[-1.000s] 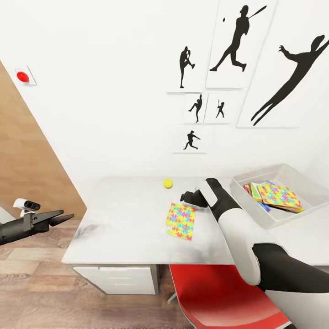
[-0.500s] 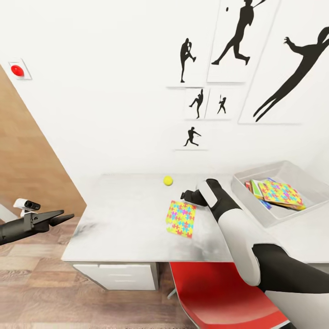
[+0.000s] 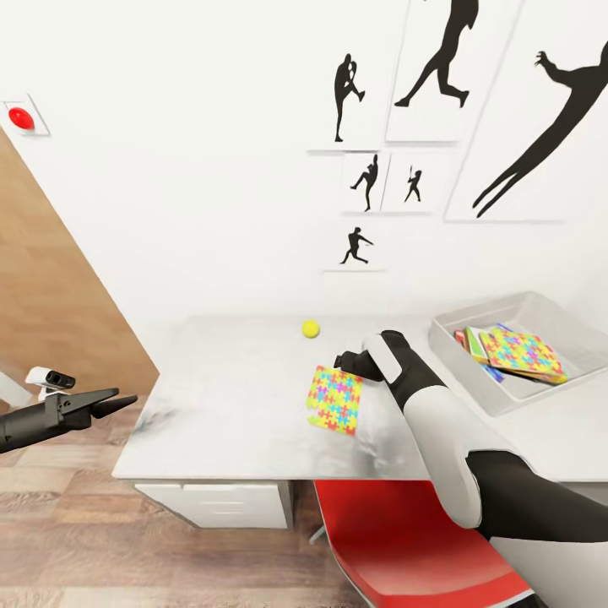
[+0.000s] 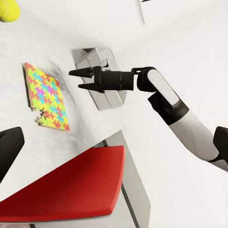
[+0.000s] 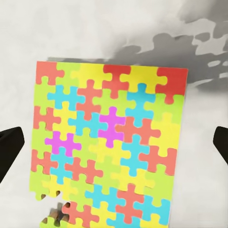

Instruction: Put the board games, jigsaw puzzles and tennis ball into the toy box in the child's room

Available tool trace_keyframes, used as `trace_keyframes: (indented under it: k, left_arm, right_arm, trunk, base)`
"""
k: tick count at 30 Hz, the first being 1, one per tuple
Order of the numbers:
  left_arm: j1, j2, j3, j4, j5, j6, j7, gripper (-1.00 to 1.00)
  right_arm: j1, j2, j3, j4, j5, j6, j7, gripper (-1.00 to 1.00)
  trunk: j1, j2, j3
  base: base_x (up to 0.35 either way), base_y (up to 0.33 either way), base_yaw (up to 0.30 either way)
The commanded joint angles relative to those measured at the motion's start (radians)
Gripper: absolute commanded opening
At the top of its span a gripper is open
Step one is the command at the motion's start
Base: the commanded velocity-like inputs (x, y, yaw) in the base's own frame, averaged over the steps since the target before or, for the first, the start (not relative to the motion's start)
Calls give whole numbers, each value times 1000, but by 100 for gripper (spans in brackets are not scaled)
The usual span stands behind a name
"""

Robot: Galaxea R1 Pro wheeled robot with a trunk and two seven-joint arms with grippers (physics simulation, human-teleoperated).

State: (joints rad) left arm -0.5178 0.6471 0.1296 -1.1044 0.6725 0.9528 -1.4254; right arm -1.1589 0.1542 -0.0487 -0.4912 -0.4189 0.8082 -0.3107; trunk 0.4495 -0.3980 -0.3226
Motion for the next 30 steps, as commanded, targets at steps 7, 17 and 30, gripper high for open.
trace_keyframes:
  k: [7, 17, 30]
  left_arm:
    - [-1, 0, 0, 0, 2, 11, -1, 100]
    - [-1, 0, 0, 2, 2, 11, -1, 100]
    - [-1, 0, 1, 30, 1, 10, -1, 100]
  right_arm:
    - [-1, 1, -6, -1, -11, 2, -7, 100]
    - [4, -28, -5, -1, -17, 0, -6, 100]
    - [5, -44, -4, -1, -18, -8, -1, 100]
  trunk:
    - [1, -2, -13]
    - [1, -2, -30]
    - [1, -2, -51]
  base:
    - [0, 0, 0]
    - [0, 0, 0]
    - [0, 0, 0]
